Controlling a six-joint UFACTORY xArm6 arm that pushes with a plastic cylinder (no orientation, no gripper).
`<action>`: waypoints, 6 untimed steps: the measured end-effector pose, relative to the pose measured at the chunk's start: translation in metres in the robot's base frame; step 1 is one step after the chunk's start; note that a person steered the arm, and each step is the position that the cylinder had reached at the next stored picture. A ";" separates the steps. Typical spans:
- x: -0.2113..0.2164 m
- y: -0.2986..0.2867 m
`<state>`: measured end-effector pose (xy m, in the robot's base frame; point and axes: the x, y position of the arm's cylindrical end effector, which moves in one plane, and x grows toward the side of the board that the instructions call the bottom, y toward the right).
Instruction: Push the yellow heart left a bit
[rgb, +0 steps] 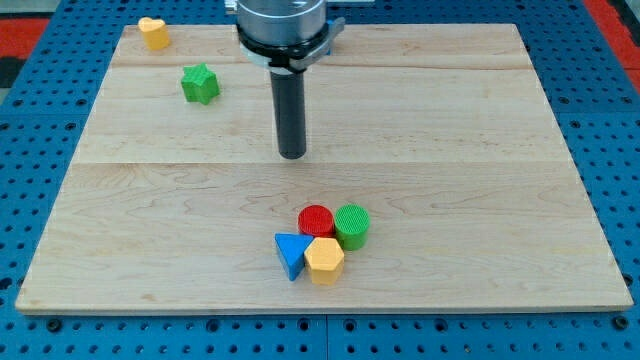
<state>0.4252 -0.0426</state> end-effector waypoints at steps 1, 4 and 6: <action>-0.001 -0.025; 0.000 -0.139; -0.040 -0.178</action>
<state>0.3851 -0.2204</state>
